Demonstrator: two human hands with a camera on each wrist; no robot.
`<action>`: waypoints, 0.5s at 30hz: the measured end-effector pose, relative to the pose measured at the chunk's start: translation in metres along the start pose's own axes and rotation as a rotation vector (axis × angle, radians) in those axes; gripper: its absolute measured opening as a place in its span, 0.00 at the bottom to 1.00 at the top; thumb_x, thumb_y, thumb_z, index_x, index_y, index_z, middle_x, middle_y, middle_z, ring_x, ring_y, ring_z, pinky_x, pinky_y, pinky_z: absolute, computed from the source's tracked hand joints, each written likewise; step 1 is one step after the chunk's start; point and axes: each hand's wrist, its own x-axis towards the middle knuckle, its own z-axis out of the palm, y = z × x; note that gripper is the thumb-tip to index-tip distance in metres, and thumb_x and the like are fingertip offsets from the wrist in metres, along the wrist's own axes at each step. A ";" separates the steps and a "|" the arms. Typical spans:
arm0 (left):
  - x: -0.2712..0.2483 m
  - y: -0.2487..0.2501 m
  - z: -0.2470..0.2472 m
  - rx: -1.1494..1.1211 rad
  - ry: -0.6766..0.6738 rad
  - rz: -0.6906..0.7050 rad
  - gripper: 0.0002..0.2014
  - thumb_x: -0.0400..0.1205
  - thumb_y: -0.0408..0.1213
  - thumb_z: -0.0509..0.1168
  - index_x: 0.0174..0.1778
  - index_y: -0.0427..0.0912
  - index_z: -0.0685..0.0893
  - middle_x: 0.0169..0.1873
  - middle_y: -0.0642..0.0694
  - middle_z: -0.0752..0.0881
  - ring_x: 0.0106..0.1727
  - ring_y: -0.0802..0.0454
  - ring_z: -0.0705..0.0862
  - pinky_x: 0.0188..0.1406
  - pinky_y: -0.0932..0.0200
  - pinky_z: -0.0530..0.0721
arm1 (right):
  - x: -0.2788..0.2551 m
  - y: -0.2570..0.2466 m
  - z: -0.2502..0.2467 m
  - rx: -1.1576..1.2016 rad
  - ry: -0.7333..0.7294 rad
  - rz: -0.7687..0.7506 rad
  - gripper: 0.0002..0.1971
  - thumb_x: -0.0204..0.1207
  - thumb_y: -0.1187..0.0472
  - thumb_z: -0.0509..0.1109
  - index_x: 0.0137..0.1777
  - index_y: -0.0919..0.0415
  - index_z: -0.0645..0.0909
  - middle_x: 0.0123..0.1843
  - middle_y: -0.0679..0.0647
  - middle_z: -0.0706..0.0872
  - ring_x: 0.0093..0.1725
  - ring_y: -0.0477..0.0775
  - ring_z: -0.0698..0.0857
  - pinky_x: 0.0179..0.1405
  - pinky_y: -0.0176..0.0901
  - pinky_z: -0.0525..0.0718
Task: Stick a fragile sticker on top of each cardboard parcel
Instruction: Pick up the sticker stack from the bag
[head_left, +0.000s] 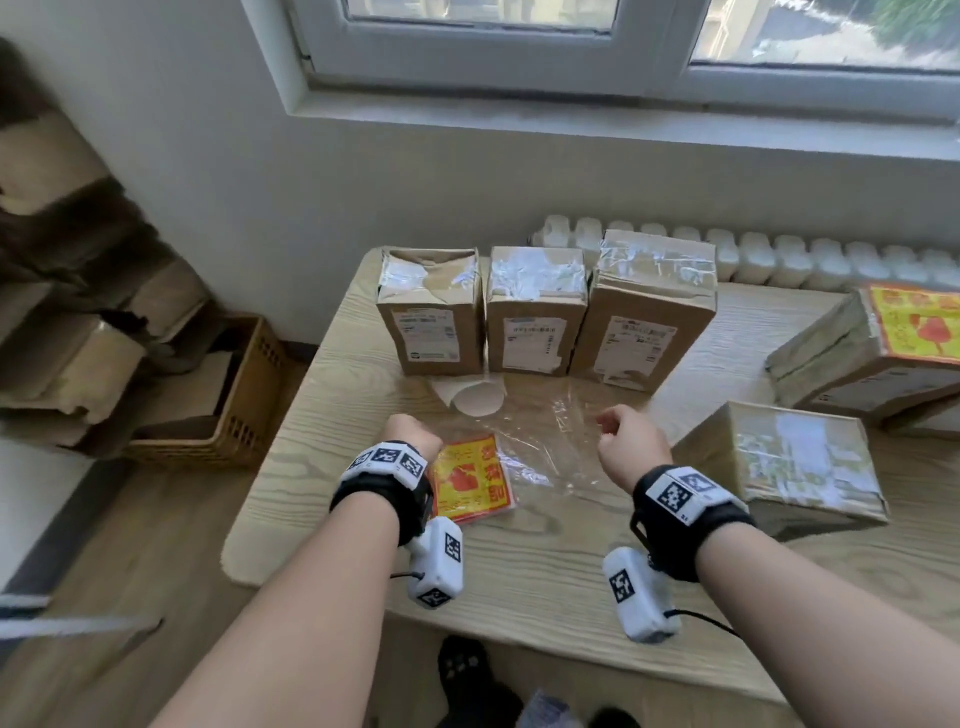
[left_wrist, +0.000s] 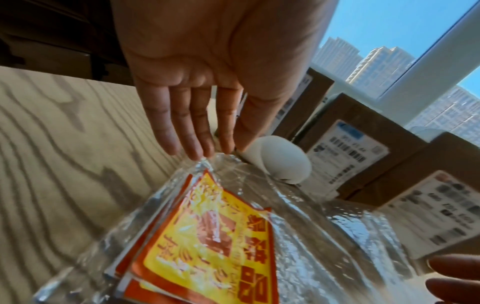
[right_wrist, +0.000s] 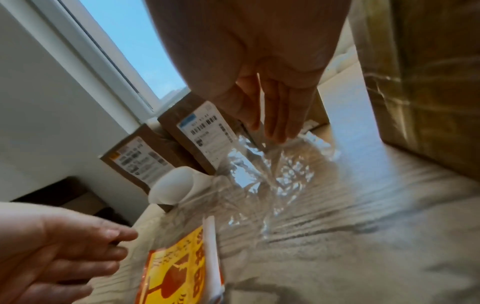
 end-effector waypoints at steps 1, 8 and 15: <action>0.004 -0.003 0.000 0.029 0.001 -0.018 0.09 0.78 0.32 0.68 0.53 0.36 0.86 0.50 0.39 0.87 0.51 0.39 0.85 0.47 0.56 0.79 | 0.005 0.001 0.003 0.029 -0.007 0.040 0.21 0.76 0.70 0.58 0.65 0.57 0.81 0.63 0.54 0.84 0.64 0.58 0.82 0.62 0.43 0.77; 0.030 -0.009 0.020 0.066 -0.076 -0.146 0.36 0.70 0.38 0.79 0.70 0.33 0.70 0.65 0.35 0.81 0.65 0.38 0.82 0.58 0.49 0.81 | 0.028 -0.011 0.026 0.538 -0.246 0.315 0.16 0.78 0.83 0.51 0.48 0.74 0.81 0.45 0.67 0.84 0.29 0.60 0.87 0.24 0.42 0.88; 0.044 -0.010 0.028 0.133 -0.211 -0.087 0.17 0.71 0.43 0.78 0.46 0.37 0.81 0.48 0.41 0.88 0.53 0.44 0.87 0.50 0.56 0.82 | 0.037 -0.003 0.065 0.029 -0.431 0.261 0.10 0.76 0.59 0.74 0.51 0.66 0.84 0.40 0.56 0.89 0.33 0.49 0.85 0.34 0.41 0.86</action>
